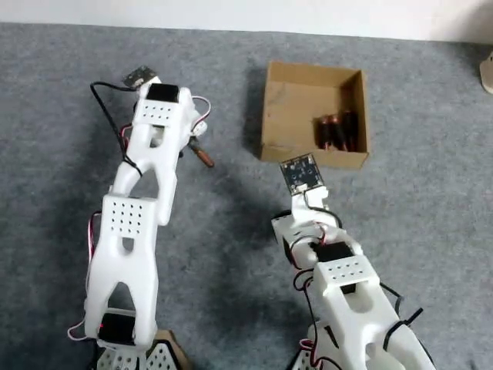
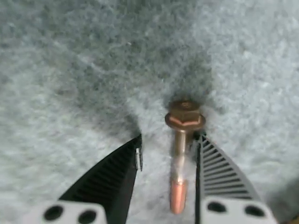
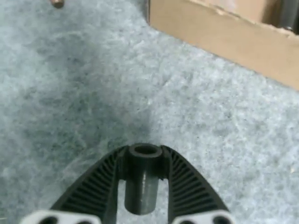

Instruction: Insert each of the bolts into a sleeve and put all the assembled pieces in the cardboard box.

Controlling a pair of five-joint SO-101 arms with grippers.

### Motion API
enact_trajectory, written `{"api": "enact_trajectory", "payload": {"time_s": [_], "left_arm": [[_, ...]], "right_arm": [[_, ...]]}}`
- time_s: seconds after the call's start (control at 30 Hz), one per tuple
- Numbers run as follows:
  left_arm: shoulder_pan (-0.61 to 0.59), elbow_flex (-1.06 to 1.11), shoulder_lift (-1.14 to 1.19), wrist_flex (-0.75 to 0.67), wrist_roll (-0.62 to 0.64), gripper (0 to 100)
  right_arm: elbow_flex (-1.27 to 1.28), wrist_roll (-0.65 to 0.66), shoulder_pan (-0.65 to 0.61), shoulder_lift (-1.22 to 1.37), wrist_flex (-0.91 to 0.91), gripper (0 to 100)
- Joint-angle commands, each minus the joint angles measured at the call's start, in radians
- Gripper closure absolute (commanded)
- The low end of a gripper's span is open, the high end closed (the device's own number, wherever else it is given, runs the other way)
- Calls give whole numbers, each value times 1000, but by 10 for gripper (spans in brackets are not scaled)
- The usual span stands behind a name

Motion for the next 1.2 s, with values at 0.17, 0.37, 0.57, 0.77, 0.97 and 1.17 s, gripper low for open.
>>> {"api": "enact_trajectory", "payload": {"time_s": [0.17,0.37,0.57,0.77,0.97,1.17], "left_arm": [[-51,-61,81,-6,11,921],[-58,-62,84,5,8,998],[-7,-203,38,169,-229,996],[44,-314,31,256,-244,996],[82,-315,8,259,-330,996],[76,-257,-97,270,-400,996]], "right_arm": [[-7,12,-10,-30,-22,993],[-5,12,-10,-39,-21,993],[-5,5,-10,-42,-16,993],[28,-54,-10,-274,97,993],[173,-52,-10,-607,128,993],[232,-52,-35,-829,228,993]]}}
